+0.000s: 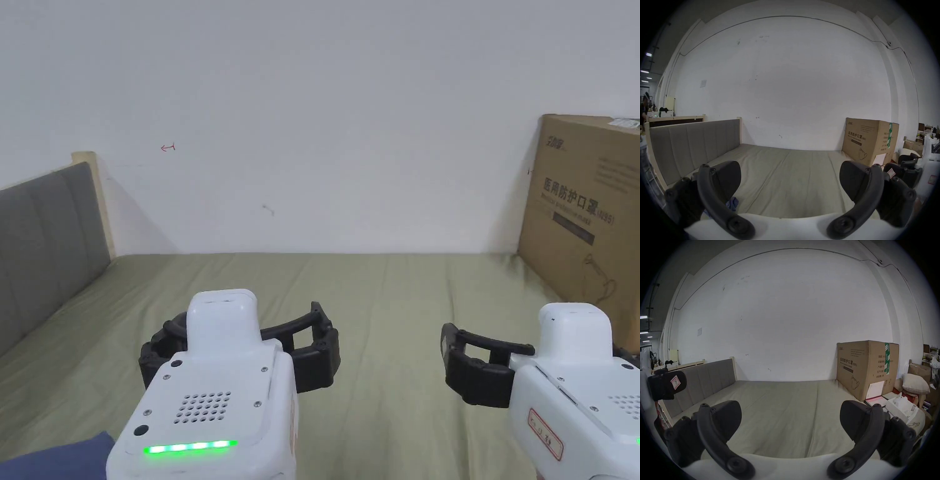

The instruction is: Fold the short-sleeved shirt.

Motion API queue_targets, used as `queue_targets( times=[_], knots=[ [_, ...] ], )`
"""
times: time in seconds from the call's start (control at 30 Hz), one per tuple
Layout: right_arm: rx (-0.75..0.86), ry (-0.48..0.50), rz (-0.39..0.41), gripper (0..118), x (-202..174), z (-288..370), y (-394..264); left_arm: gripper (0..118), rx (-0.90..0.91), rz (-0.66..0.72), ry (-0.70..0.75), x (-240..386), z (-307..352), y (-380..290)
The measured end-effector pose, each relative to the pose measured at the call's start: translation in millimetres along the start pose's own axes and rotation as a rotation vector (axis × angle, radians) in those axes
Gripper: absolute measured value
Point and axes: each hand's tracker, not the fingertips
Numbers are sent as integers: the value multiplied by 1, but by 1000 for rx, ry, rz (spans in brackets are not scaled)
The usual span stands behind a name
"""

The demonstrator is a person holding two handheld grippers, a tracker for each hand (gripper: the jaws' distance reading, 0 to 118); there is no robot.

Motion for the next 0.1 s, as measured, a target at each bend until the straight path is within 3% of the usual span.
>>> queue_targets(
  times=[0.1],
  knots=[
    [-5,5,2,118,-2,1,-1,118,5,33,-12,-3,1,-2]
  ],
)
